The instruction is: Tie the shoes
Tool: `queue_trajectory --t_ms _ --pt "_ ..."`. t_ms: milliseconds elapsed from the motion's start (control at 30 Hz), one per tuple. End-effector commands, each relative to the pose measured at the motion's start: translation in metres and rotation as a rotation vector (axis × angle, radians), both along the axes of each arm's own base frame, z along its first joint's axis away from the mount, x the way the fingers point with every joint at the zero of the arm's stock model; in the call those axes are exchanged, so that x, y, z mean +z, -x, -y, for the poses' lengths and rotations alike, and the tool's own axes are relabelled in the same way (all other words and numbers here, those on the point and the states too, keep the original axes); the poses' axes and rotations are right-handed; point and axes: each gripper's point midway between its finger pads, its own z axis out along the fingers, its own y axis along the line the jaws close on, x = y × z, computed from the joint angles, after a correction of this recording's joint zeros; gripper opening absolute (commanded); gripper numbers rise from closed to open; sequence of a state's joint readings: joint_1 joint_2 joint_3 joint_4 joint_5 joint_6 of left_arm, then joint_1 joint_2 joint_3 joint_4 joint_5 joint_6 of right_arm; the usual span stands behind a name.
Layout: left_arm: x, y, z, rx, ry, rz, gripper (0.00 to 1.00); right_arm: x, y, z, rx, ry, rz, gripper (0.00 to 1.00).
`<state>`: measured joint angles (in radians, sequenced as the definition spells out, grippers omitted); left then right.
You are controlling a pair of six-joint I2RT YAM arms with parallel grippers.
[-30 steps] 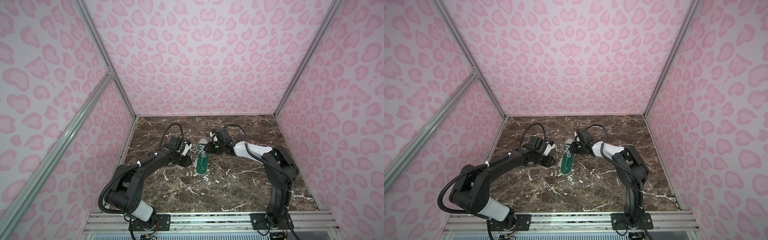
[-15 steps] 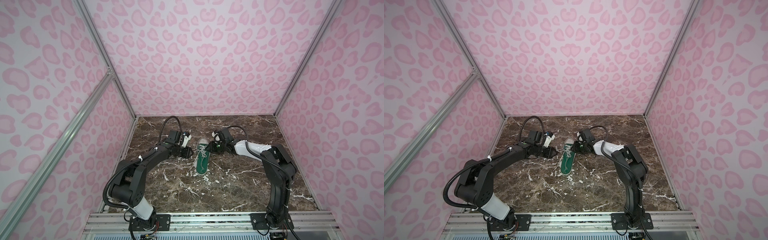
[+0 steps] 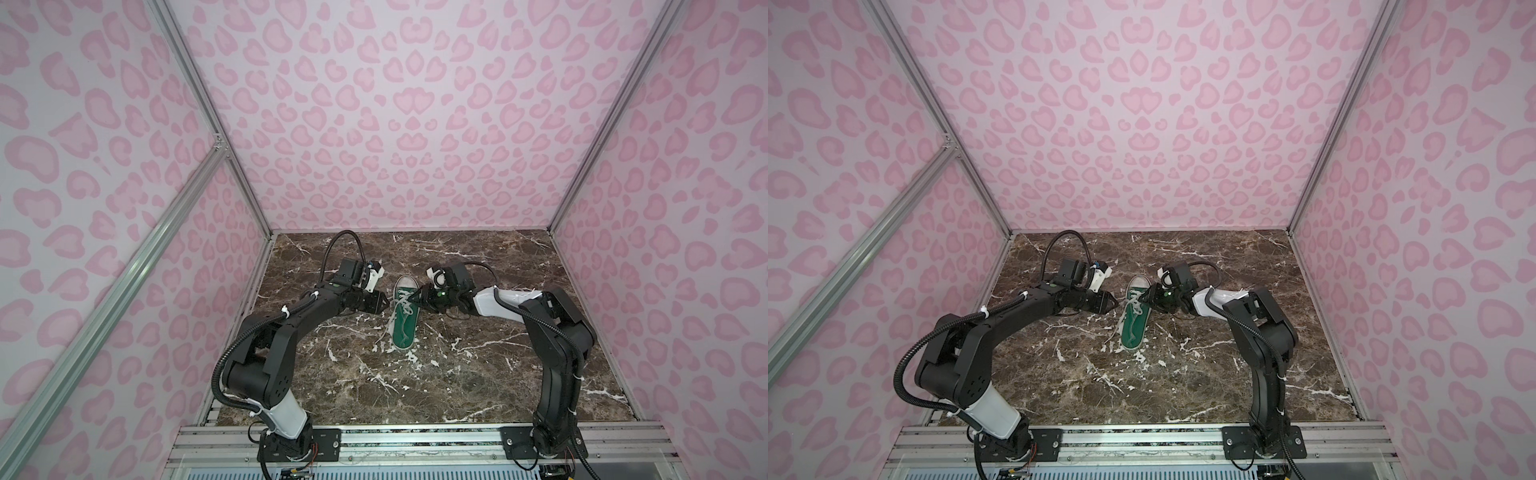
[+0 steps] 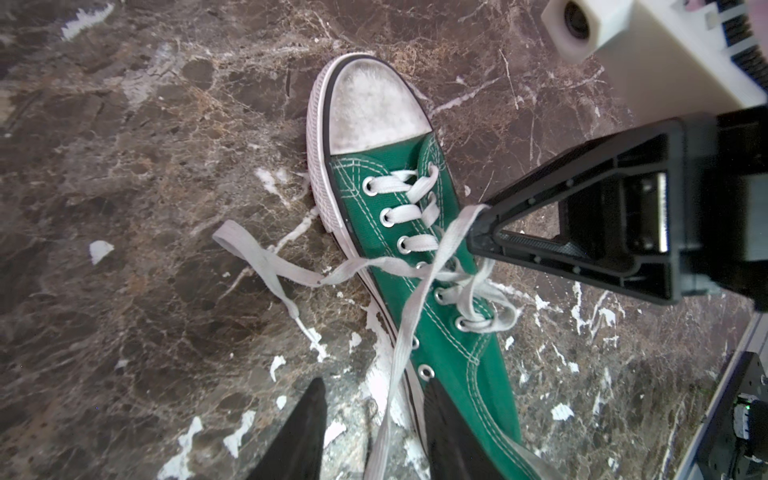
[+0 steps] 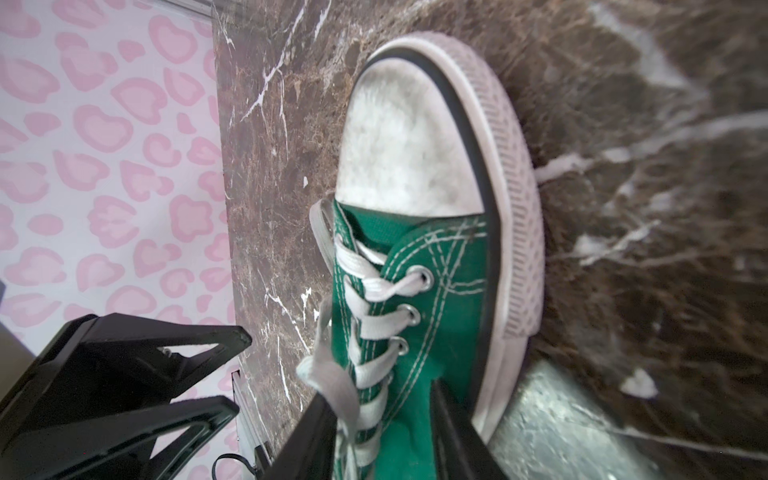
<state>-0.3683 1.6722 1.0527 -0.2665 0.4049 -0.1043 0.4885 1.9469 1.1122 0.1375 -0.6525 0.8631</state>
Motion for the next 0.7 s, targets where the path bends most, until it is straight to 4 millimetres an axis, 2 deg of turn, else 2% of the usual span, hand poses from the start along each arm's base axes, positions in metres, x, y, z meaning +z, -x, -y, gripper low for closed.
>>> queue_trajectory --t_ms 0,300,667 --pt "0.004 -0.006 0.004 -0.001 0.019 0.016 0.42 0.014 -0.004 -0.003 -0.001 -0.038 0.039 0.41" --pt "0.003 -0.013 0.008 0.007 0.033 0.012 0.42 0.014 -0.004 0.001 -0.014 -0.042 0.029 0.43" --pt "-0.013 -0.028 0.016 0.053 0.079 -0.034 0.42 0.028 0.0 0.026 -0.051 -0.002 0.048 0.43"
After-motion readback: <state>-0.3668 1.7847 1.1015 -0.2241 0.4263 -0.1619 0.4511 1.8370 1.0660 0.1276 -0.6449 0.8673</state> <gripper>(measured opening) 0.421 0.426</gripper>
